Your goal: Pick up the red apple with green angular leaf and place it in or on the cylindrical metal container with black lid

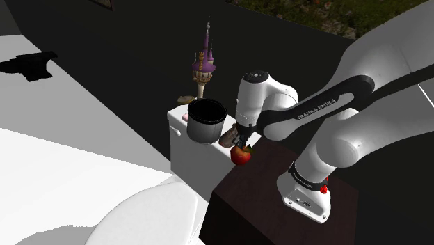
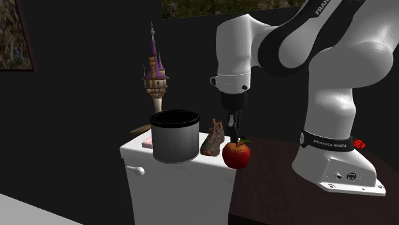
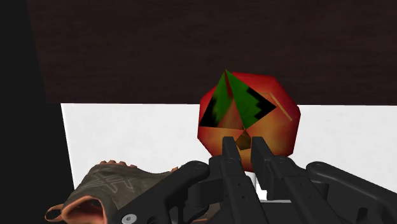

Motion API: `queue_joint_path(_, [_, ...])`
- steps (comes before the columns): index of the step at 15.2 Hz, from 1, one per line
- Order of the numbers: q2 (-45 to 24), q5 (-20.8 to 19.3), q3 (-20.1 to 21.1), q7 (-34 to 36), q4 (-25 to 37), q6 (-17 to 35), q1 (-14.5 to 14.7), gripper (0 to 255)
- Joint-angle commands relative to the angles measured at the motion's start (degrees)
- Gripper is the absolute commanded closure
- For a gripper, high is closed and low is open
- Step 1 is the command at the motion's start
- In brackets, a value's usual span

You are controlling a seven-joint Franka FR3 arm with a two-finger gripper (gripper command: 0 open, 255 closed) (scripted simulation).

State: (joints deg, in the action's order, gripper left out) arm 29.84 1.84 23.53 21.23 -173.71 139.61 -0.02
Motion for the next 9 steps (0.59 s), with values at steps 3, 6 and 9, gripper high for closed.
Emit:
queue_joint_path(3, [1.14,0.25,-0.37,-0.39,0.18,-1.38,0.33,255])
queue_joint_path(6, [4.39,0.80,-1.36,-1.38,0.93,-5.35,1.20,255])
queue_joint_path(9, [7.32,1.09,-2.23,-2.21,1.86,-9.16,1.80,255])
